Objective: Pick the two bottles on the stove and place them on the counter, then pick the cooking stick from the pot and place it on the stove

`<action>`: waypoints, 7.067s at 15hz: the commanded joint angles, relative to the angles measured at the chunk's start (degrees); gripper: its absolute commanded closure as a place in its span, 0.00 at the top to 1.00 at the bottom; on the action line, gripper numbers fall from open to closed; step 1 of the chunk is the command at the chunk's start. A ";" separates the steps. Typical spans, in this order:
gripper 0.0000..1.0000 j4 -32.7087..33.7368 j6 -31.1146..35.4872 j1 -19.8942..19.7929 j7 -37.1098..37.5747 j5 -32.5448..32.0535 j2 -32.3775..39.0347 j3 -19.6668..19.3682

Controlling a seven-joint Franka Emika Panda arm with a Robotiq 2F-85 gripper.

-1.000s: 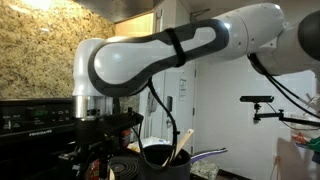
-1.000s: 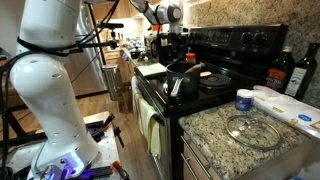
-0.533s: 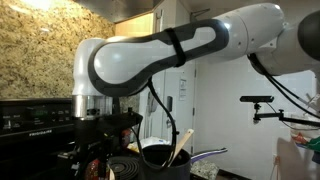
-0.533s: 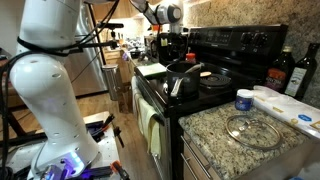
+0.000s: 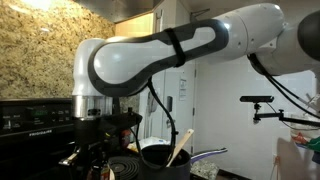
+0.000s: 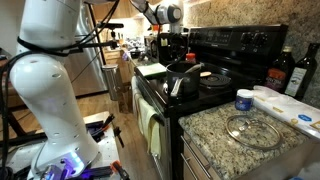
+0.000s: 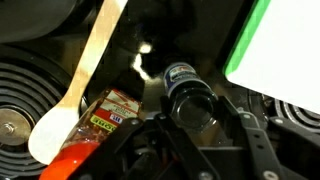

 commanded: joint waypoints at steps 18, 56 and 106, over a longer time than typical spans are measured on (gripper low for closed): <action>0.23 -4.02 -14.15 -2.79 8.37 -1.79 -21.28 -4.71; 0.23 -43.31 6.36 -25.86 9.19 3.58 -34.23 -19.69; 1.00 -20.56 -17.53 -17.64 7.21 -5.84 -40.05 -2.53</action>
